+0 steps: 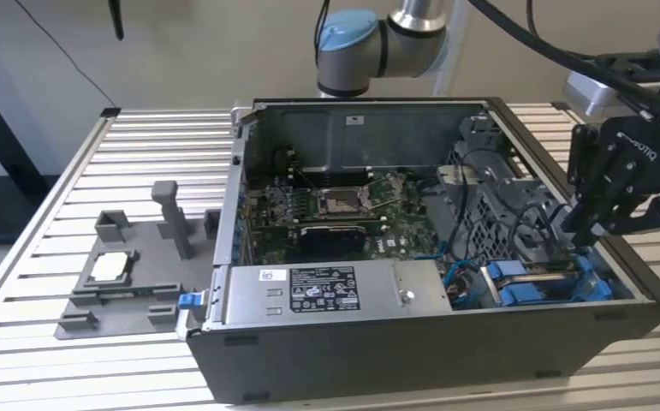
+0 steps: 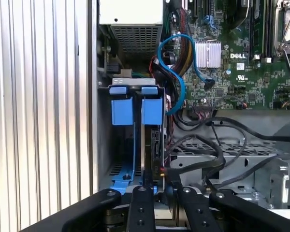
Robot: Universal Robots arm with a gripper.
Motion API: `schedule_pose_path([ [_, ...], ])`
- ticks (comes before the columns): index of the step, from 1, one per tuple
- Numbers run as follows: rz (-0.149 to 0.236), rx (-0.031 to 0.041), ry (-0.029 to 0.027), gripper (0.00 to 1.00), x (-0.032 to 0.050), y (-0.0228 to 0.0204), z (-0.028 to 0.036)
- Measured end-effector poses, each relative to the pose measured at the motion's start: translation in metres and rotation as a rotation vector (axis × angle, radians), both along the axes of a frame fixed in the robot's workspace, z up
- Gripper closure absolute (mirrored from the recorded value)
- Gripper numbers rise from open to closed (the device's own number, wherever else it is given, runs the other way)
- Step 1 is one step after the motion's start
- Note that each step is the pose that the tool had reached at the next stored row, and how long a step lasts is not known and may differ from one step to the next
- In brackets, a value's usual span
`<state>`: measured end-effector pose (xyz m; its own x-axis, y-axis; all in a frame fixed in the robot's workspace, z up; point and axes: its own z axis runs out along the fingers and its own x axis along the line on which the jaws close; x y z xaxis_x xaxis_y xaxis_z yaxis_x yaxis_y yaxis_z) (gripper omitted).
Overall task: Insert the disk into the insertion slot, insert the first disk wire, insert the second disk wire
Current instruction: 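Insert the first disk wire, then insert the second disk wire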
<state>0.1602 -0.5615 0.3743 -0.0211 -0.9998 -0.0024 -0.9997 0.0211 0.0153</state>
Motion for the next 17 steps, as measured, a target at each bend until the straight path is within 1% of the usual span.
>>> schedule_pose_path([
  [3, 0.0, 0.0002, -0.0008, 0.73, 0.0, 0.0028, 0.003],
  [5, 0.0, 0.0001, -0.0019, 0.73, 0.0, 0.0057, 0.003],
  [7, -0.001, 0.0, -0.0023, 0.73, 0.0, 0.0072, 0.003],
  [8, -0.002, 0.0002, -0.0023, 0.73, 0.0, 0.0093, 0.0029],
  [12, -0.003, 0.0001, -0.0024, 0.73, 0.0, 0.0221, 0.003],
  [13, -0.003, 0.0, -0.0024, 0.73, 0.0002, 0.0247, 0.003],
  [14, -0.003, -0.0001, -0.0024, 0.73, 0.0006, 0.0264, 0.003],
  [17, -0.003, -0.0002, -0.0022, 0.73, 0.0035, 0.0275, 0.0031],
])
